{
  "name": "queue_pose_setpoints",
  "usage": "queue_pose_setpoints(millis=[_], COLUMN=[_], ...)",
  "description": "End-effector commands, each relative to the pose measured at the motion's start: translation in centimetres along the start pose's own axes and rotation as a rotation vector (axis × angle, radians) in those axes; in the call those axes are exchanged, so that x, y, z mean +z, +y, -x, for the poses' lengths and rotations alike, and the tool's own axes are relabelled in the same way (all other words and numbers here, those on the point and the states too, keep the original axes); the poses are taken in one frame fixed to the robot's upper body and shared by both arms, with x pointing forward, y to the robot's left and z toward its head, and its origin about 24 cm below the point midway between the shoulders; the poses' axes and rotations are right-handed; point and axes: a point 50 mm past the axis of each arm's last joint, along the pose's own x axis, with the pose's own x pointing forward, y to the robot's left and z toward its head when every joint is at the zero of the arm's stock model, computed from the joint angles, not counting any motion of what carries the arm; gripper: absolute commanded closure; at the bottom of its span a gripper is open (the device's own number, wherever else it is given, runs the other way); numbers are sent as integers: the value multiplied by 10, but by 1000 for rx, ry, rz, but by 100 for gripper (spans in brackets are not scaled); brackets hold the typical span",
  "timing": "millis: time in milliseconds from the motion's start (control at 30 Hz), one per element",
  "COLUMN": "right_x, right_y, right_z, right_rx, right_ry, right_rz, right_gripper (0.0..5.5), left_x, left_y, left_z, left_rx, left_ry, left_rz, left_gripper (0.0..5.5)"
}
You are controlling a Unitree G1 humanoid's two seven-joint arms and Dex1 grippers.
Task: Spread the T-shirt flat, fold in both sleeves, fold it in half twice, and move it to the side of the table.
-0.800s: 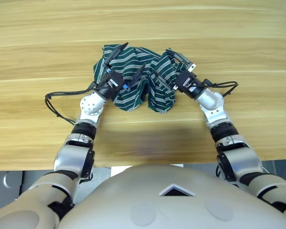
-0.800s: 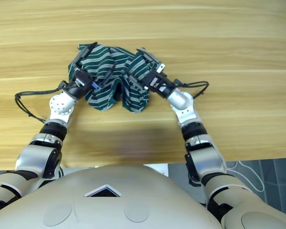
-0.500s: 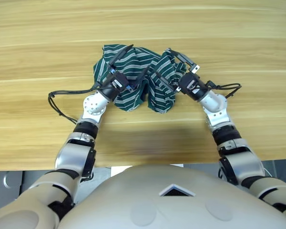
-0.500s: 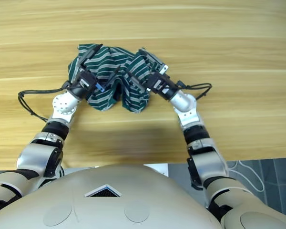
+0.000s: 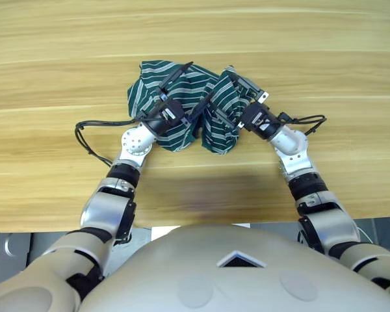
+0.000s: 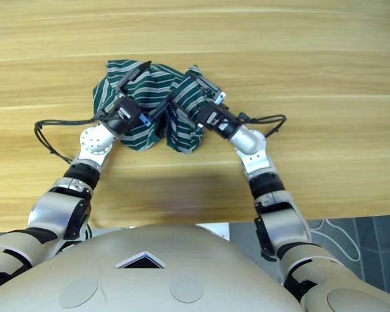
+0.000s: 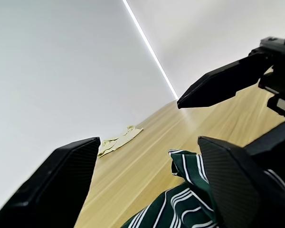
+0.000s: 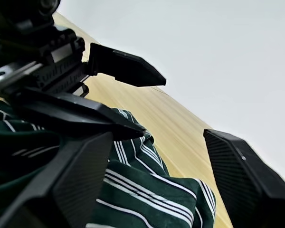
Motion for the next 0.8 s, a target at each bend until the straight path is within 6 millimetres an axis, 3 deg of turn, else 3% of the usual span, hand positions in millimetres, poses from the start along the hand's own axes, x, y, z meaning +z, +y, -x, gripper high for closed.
queue_pose_setpoints(millis=[33,400,800], right_x=[-4,5,1], right_y=[0,2,-4], right_z=[-2,-2,5], right_rx=[7,-5,-30], right_ry=[21,-32,4], right_rz=[0,-18,-11], right_gripper=[198,198,198], left_x=[2,-2,-4], left_y=[-3,-4,21], left_z=[-6,0,4], left_rx=[-33,-31,34], left_ry=[-21,10,40], left_rz=[-6,-7,-61], left_gripper=[165,165,165])
